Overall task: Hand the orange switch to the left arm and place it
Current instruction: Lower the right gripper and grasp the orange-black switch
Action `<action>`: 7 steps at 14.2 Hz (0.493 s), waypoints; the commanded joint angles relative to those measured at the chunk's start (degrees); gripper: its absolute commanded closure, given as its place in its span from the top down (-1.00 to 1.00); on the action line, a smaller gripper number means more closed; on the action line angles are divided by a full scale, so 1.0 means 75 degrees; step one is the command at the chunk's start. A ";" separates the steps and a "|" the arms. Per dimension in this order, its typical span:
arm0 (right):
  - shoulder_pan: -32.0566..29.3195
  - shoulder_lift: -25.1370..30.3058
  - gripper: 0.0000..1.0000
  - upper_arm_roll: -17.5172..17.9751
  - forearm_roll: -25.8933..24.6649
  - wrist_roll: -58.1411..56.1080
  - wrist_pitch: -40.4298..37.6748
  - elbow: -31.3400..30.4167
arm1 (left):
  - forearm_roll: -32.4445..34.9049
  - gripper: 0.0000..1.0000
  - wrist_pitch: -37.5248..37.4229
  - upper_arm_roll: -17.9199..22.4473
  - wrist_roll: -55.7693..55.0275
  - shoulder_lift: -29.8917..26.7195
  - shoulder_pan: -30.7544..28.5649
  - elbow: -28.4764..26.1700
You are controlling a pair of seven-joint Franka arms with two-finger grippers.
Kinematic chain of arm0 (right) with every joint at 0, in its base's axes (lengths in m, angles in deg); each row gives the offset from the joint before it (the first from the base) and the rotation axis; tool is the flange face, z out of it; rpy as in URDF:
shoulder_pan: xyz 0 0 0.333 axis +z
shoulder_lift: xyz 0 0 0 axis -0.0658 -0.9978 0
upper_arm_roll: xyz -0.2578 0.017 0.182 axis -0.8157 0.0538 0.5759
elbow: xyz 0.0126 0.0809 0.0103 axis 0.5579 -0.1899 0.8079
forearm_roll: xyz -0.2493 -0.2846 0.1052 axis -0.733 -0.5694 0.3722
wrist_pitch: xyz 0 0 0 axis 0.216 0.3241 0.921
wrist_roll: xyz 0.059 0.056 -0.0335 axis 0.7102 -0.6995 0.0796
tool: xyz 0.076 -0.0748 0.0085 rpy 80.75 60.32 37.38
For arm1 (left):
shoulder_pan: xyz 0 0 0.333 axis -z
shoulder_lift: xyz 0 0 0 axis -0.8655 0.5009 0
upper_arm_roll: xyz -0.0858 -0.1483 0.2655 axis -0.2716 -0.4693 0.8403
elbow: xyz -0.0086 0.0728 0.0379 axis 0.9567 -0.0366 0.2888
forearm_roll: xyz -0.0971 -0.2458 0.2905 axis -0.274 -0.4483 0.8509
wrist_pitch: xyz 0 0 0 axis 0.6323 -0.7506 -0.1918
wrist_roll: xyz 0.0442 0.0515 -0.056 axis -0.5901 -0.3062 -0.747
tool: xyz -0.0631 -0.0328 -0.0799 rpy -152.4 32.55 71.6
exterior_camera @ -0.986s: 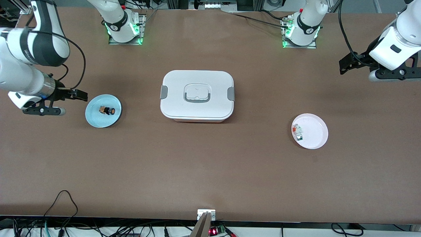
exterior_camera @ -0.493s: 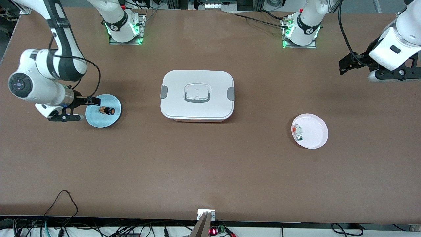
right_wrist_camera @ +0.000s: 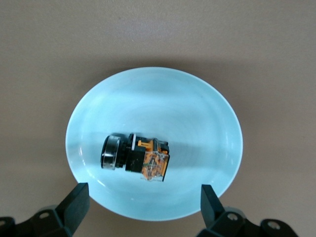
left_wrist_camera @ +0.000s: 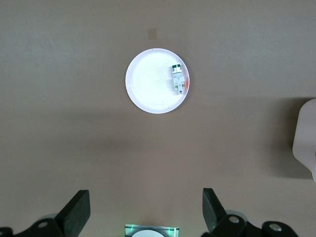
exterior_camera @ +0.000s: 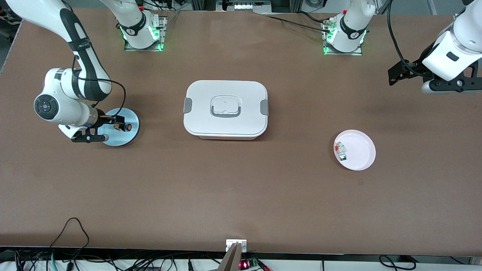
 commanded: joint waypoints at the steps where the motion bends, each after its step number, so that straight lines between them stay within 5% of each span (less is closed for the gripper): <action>1: -0.0099 -0.0111 1.00 0.0070 -0.0012 -0.0091 0.0524 -0.0259 | 0.0163 0.99 -0.0005 -0.0044 0.0082 -0.0020 -0.0025 0.0041; 7: -0.0123 -0.0497 1.00 0.0082 0.0234 0.0015 0.1006 -0.0365 | 0.0163 0.99 -0.0005 -0.0044 0.0070 -0.0008 -0.0025 0.0029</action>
